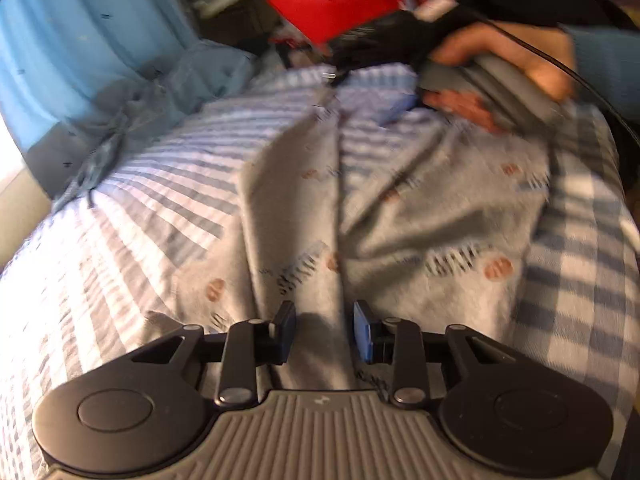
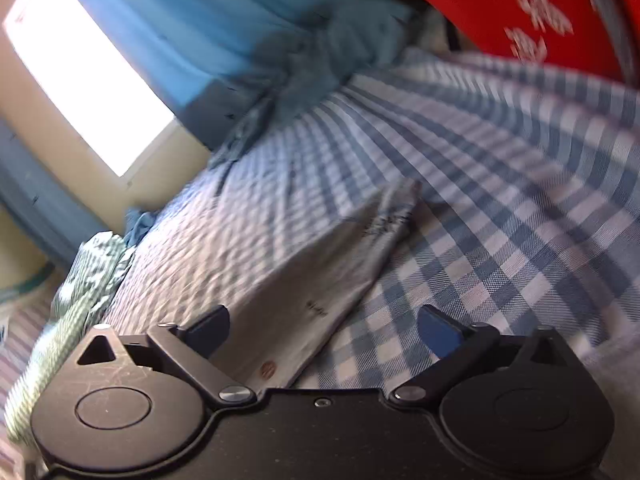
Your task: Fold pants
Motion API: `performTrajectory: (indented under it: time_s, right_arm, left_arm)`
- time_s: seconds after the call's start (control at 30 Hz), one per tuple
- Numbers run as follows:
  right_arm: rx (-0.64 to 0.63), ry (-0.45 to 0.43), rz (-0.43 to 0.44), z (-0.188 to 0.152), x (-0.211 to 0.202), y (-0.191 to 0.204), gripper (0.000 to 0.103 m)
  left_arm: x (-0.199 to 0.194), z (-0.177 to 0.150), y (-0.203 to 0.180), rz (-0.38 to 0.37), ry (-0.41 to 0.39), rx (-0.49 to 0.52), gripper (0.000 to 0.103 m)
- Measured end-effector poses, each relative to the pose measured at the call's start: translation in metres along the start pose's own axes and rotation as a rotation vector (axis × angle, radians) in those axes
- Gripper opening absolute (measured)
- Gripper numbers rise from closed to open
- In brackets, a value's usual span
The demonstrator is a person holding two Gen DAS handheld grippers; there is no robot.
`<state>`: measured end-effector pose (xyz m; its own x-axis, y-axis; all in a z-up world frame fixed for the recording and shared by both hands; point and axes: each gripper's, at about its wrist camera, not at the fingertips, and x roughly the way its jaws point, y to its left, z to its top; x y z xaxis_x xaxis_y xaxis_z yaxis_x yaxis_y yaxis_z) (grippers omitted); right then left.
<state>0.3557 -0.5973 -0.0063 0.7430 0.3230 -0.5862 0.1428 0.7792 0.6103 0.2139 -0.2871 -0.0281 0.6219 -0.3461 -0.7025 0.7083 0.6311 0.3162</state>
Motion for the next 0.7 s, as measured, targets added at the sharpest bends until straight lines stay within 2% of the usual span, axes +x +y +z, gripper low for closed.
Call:
performTrajectory:
  time_s: [0.1, 0.13, 0.17, 0.27, 0.33, 0.43, 0.57, 0.7]
  right_arm:
    - [0.022, -0.028, 0.001, 0.010, 0.016, -0.003, 0.093]
    - [0.013, -0.037, -0.013, 0.014, 0.019, -0.001, 0.091]
    - [0.005, -0.046, -0.034, 0.018, 0.023, 0.001, 0.089]
    - [0.040, -0.062, -0.092, 0.027, 0.033, -0.001, 0.068]
    - [0.086, -0.074, -0.117, 0.031, 0.036, -0.005, 0.037]
    - [0.094, -0.088, -0.144, 0.037, 0.039, -0.007, 0.014]
    - [0.064, -0.105, -0.157, 0.041, 0.040, -0.001, 0.002]
    - [0.018, -0.148, -0.124, 0.050, 0.022, 0.018, 0.001]
  left_arm:
    - [0.001, 0.002, 0.003, -0.006, 0.009, -0.015, 0.036]
    - [0.001, 0.003, 0.005, -0.014, 0.013, -0.030, 0.031]
    - [0.003, 0.004, 0.007, -0.013, 0.018, -0.042, 0.022]
    - [0.004, 0.007, 0.011, -0.007, 0.021, -0.054, 0.011]
    - [0.002, 0.007, 0.015, -0.023, 0.018, -0.085, 0.008]
    - [0.000, 0.006, 0.023, -0.055, 0.011, -0.158, 0.004]
    - [-0.006, 0.006, 0.038, -0.092, -0.005, -0.268, 0.001]
    - [-0.019, 0.007, 0.049, -0.095, -0.038, -0.324, 0.001]
